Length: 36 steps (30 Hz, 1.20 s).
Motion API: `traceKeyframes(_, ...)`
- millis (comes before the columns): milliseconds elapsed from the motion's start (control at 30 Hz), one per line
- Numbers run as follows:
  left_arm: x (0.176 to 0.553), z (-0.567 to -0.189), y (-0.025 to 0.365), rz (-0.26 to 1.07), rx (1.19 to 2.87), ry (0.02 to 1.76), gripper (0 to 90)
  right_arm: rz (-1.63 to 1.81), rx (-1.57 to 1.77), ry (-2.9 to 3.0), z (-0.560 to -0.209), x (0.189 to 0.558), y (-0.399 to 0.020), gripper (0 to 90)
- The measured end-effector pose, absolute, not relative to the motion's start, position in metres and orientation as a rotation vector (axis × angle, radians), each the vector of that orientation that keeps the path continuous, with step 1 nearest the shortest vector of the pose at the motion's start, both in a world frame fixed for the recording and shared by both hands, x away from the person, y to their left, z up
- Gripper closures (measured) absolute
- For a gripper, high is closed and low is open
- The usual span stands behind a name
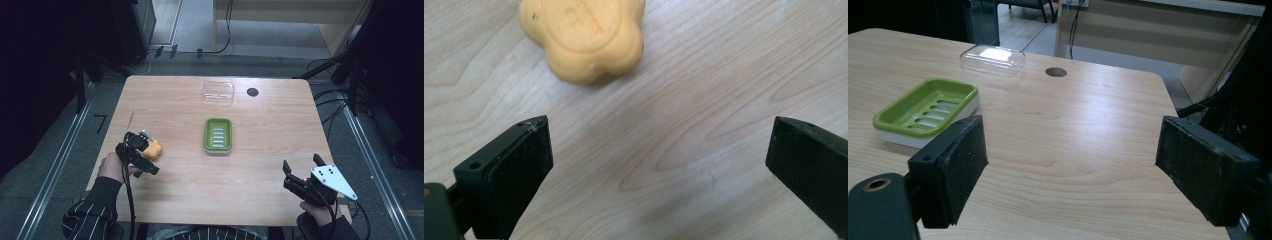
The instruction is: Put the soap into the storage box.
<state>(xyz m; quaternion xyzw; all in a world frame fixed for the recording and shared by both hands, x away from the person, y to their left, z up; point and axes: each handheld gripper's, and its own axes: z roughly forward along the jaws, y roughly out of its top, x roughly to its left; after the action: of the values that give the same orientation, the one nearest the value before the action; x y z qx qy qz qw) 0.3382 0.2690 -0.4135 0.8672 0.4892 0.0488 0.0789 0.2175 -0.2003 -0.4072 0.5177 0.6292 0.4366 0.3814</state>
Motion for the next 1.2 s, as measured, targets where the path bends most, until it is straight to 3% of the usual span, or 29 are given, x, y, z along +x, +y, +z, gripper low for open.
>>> traceKeyframes(1100,0.404,-0.445,0.273,0.126,2.574,1.559,0.0,1.113,1.318,1.608,-0.407,0.217,-0.201,13.7)
traceKeyframes(1200,0.404,-0.447,0.271,0.133,2.581,1.564,3.7,1.113,1.321,1.606,-0.407,0.217,-0.201,13.7)
